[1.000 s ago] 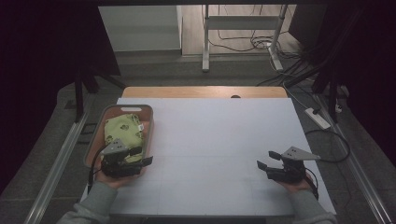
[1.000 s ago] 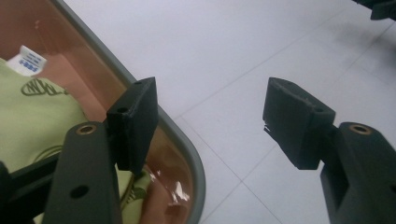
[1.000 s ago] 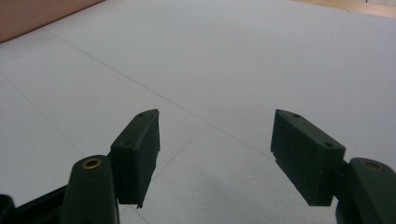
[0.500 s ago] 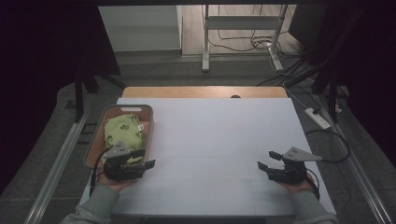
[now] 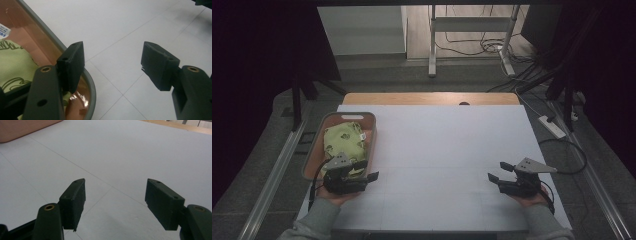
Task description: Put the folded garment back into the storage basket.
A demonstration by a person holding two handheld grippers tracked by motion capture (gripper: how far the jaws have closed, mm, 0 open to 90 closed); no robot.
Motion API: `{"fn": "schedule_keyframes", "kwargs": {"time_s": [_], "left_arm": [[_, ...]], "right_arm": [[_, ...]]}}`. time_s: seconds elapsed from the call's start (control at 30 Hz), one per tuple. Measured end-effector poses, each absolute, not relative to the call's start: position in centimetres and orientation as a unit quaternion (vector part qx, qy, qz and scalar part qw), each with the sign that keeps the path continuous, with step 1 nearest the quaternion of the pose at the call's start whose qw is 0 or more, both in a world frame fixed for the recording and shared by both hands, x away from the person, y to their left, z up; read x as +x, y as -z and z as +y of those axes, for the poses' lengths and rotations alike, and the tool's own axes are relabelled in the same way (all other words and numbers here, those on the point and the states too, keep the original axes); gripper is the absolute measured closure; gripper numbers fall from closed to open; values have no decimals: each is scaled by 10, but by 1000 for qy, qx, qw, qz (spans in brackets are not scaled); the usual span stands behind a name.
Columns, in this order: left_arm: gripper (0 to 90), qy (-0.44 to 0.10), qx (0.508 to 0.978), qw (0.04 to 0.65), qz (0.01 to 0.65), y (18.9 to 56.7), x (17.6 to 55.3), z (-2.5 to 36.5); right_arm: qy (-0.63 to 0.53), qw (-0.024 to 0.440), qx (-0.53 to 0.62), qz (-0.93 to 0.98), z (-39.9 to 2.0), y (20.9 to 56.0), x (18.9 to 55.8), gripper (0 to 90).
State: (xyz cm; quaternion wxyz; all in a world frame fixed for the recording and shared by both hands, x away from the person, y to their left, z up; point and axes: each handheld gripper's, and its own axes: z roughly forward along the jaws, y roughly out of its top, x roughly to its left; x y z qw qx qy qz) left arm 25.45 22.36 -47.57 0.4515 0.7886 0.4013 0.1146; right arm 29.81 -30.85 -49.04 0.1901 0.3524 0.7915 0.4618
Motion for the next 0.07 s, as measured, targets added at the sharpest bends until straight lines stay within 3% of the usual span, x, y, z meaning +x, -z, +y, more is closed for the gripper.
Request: {"fn": "schedule_keyframes", "kwargs": {"time_s": [0.07], "left_arm": [[356, -115, 789, 452, 401, 476, 254, 223]], "right_arm": [[-462, 191, 352, 791, -309, 490, 298, 333]]}}
